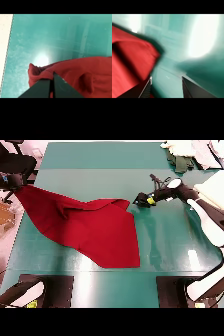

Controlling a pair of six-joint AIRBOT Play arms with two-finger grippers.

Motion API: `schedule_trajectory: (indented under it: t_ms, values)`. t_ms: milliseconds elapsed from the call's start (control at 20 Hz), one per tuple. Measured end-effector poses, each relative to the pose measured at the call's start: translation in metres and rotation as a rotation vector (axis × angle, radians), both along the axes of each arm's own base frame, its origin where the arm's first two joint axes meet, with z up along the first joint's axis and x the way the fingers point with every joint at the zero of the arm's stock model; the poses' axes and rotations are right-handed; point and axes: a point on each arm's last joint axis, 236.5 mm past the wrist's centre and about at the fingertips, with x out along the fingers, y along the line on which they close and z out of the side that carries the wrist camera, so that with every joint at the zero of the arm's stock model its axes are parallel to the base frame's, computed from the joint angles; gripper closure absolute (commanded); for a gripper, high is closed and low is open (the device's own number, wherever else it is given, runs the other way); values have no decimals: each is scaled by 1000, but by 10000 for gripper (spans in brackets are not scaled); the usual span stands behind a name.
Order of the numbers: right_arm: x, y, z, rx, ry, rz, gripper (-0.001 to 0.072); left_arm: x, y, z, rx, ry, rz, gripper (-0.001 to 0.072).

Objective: Fold the shirts.

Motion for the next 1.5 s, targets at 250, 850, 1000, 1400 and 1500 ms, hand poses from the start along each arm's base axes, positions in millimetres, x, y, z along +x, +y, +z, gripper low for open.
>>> schedule_trajectory:
  t_ms: [250,850,1000,1400,1500]
  values:
    - [18,37,-9,-34,-14,65,309,1,0,1,-1,-4,0,675]
    - [47,62,47,-88,-134,136,691,8,-1,15,1,-59,-7,676]
    - [62,22,129,-181,-303,88,691,18,-22,49,-91,-158,-39,676]
    - [-8,-130,405,-589,-882,-179,691,-11,-130,213,-414,-482,-372,676]
    - [-42,-152,451,-630,-977,-234,691,-28,-142,244,-423,-536,-427,676]
